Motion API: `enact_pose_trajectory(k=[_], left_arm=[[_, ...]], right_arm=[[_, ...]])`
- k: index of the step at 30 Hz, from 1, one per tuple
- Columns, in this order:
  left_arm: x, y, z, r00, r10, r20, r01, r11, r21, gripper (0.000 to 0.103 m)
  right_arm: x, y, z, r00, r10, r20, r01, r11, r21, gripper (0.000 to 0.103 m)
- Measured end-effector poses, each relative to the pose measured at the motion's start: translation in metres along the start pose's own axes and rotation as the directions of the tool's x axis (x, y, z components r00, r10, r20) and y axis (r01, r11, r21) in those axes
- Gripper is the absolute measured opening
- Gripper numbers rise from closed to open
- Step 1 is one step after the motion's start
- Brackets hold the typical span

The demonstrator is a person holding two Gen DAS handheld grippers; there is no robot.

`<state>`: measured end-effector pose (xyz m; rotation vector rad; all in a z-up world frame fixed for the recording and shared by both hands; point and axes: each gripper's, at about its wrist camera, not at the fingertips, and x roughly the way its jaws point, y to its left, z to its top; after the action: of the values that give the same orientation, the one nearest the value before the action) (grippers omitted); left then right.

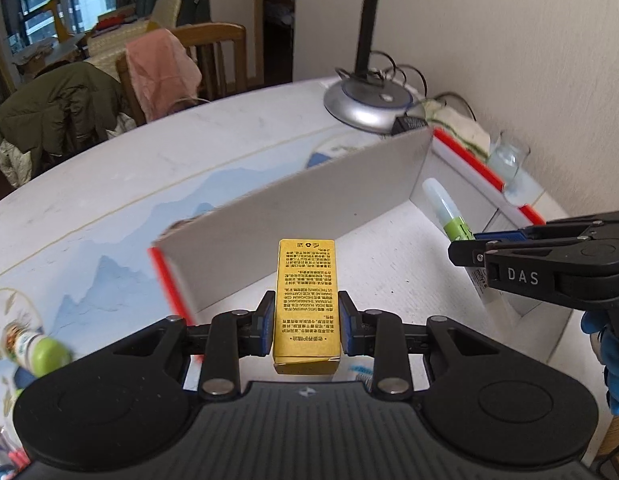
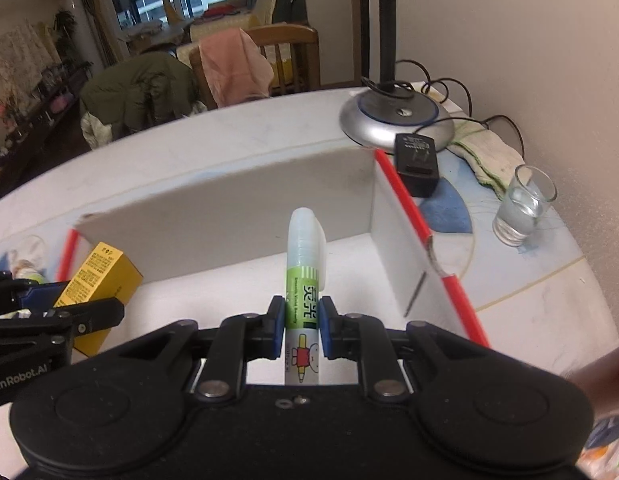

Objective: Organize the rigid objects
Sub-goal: 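Carry the yellow box and glue stick with both tools into the red shoebox, then open both tools to release the yellow box and glue stick in the box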

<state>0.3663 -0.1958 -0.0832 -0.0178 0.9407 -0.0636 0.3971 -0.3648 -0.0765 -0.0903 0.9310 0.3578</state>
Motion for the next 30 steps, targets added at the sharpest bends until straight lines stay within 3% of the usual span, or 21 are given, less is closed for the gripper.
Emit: enact_pose_trajectory(k=[14,26,30], left_arm=[[0.066,-0.025,0.009,0.983,0.055,-0.177,-0.037,0.994,0.102,0.03],[0.093,-0.019,0.009,0.942,0.047,-0.331,-0.02,0.996,0.084,0.03],[0.093,-0.019,0.009,0.941,0.05,-0.335,-0.023,0.996,0.085,0.03]], right_arm=[[0.042,-0.002,-0.002,0.99,0.002,-0.141,-0.014,0.997,-0.08,0.016],[0.056,0.011,-0.005,0.967,-0.064,-0.245,0.023,0.986,-0.167,0.016],[0.056,0.013,-0.005,0.964,-0.069,-0.257,0.024,0.985,-0.171,0.017]])
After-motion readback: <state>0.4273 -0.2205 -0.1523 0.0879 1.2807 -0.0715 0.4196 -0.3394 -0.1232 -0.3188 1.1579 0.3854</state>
